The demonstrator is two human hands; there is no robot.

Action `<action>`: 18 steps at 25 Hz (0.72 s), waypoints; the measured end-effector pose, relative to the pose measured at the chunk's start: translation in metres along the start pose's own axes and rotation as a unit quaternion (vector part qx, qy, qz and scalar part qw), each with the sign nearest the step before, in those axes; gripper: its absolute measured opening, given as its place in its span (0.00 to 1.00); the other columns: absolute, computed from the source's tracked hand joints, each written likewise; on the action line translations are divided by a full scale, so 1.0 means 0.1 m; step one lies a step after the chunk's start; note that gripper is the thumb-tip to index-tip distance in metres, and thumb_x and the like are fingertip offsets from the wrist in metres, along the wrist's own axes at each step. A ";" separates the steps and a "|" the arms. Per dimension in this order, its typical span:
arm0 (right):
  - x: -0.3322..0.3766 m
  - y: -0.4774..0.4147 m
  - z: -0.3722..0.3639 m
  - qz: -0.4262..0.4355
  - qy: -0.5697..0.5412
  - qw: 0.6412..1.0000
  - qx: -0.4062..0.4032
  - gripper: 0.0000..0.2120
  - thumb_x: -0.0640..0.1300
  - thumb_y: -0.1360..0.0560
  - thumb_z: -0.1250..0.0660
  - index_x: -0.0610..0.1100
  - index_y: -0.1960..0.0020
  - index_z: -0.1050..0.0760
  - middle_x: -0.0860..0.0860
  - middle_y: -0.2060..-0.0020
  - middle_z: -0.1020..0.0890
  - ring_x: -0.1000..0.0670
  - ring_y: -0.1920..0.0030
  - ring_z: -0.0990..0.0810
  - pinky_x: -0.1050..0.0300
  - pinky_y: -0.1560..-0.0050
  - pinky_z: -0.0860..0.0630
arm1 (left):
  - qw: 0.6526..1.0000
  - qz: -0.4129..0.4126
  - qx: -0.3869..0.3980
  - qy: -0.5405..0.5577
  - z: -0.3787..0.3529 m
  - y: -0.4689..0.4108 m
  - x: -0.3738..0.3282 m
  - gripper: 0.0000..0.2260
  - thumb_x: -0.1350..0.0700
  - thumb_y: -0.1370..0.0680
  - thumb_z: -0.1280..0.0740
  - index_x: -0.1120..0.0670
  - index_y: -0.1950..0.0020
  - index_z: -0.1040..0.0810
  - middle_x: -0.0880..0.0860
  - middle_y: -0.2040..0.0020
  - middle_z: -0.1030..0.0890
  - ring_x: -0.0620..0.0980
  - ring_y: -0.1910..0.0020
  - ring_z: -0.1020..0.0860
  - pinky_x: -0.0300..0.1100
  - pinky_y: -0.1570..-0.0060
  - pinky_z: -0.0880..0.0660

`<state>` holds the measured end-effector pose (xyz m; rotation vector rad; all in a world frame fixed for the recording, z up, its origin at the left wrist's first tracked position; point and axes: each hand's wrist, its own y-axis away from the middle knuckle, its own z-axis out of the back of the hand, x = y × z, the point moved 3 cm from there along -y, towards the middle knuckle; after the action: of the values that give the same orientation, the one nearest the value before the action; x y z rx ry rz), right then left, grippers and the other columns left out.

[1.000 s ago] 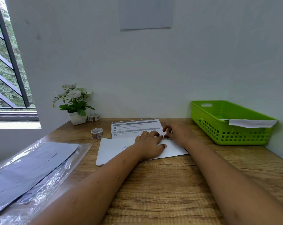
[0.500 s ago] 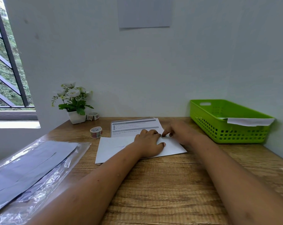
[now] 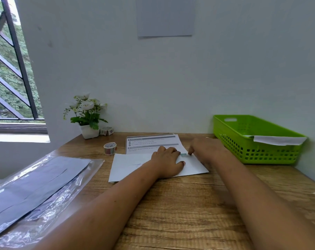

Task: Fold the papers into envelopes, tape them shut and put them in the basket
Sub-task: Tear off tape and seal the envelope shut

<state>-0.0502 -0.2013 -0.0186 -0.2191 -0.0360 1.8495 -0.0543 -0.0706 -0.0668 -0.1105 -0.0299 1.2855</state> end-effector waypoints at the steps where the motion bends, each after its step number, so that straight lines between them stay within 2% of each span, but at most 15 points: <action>1: -0.02 0.00 0.01 0.005 -0.015 1.000 -0.001 0.18 0.39 0.23 0.41 0.54 0.37 0.25 0.51 0.35 0.25 0.47 0.36 0.25 0.53 0.45 0.27 | 1.000 0.002 -0.002 0.000 0.00 -0.01 0.01 0.26 0.42 0.20 0.48 0.53 0.25 0.39 0.53 0.26 0.38 0.57 0.29 0.41 0.53 0.34 0.38; 3: -0.02 0.01 0.03 0.023 -0.048 0.999 0.001 0.23 0.36 0.24 0.40 0.57 0.36 0.26 0.53 0.34 0.25 0.49 0.36 0.26 0.54 0.43 0.26 | 1.000 0.004 -0.009 0.003 0.00 -0.02 0.02 0.26 0.42 0.20 0.47 0.54 0.25 0.39 0.53 0.25 0.38 0.57 0.29 0.40 0.54 0.34 0.39; 5: 0.02 0.04 0.05 0.051 -0.063 0.996 0.037 0.26 0.33 0.24 0.42 0.58 0.36 0.26 0.53 0.35 0.26 0.50 0.36 0.26 0.57 0.45 0.27 | 1.000 0.003 -0.015 0.013 0.00 -0.01 0.02 0.26 0.42 0.20 0.47 0.51 0.25 0.42 0.53 0.25 0.40 0.57 0.28 0.41 0.54 0.33 0.39; 9: 0.04 0.09 0.10 0.058 -0.107 0.987 0.106 0.26 0.31 0.24 0.45 0.54 0.36 0.24 0.52 0.36 0.26 0.49 0.39 0.26 0.59 0.47 0.29 | 1.000 0.000 -0.004 0.030 0.00 0.00 0.02 0.22 0.42 0.20 0.46 0.44 0.26 0.38 0.51 0.24 0.40 0.58 0.27 0.43 0.55 0.32 0.41; 14: 0.08 0.13 0.15 0.030 -0.086 0.984 0.153 0.26 0.31 0.23 0.46 0.54 0.34 0.25 0.48 0.32 0.29 0.47 0.46 0.25 0.61 0.56 0.30 | 1.000 0.013 0.007 0.021 0.02 -0.01 0.03 0.26 0.41 0.21 0.46 0.48 0.25 0.39 0.52 0.24 0.41 0.57 0.27 0.43 0.55 0.32 0.40; 18: 0.13 0.20 0.22 0.010 -0.087 0.984 0.155 0.20 0.35 0.21 0.43 0.48 0.33 0.26 0.45 0.32 0.29 0.45 0.46 0.25 0.56 0.48 0.28 | 1.000 0.013 0.002 0.013 0.01 -0.02 0.06 0.26 0.40 0.21 0.47 0.49 0.25 0.40 0.53 0.24 0.40 0.58 0.28 0.42 0.55 0.32 0.40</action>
<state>-0.0765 -0.1925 -0.0012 0.1600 0.1330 1.8621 -0.0510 -0.0658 -0.0659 -0.1239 -0.0036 1.3102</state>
